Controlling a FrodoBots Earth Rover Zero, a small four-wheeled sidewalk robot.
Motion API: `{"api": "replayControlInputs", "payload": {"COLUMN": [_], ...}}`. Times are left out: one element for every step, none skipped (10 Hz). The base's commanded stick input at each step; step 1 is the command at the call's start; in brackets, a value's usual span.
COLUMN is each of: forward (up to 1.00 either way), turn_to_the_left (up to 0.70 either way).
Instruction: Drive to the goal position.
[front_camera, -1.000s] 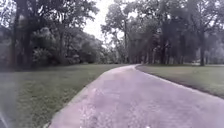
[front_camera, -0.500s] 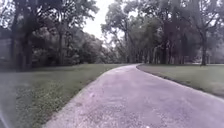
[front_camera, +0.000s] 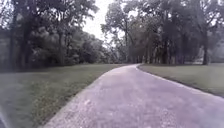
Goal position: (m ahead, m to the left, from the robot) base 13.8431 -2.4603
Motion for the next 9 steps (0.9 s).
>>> {"api": "replayControlInputs", "payload": {"forward": [0.70, 0.70, 0.70, 0.70, 0.70, 0.70, 0.70, 0.70, 0.70], "turn_to_the_left": [0.00, 0.00, 0.00, 0.00, 0.00, 0.00, 0.00, 0.00, 0.00]}}
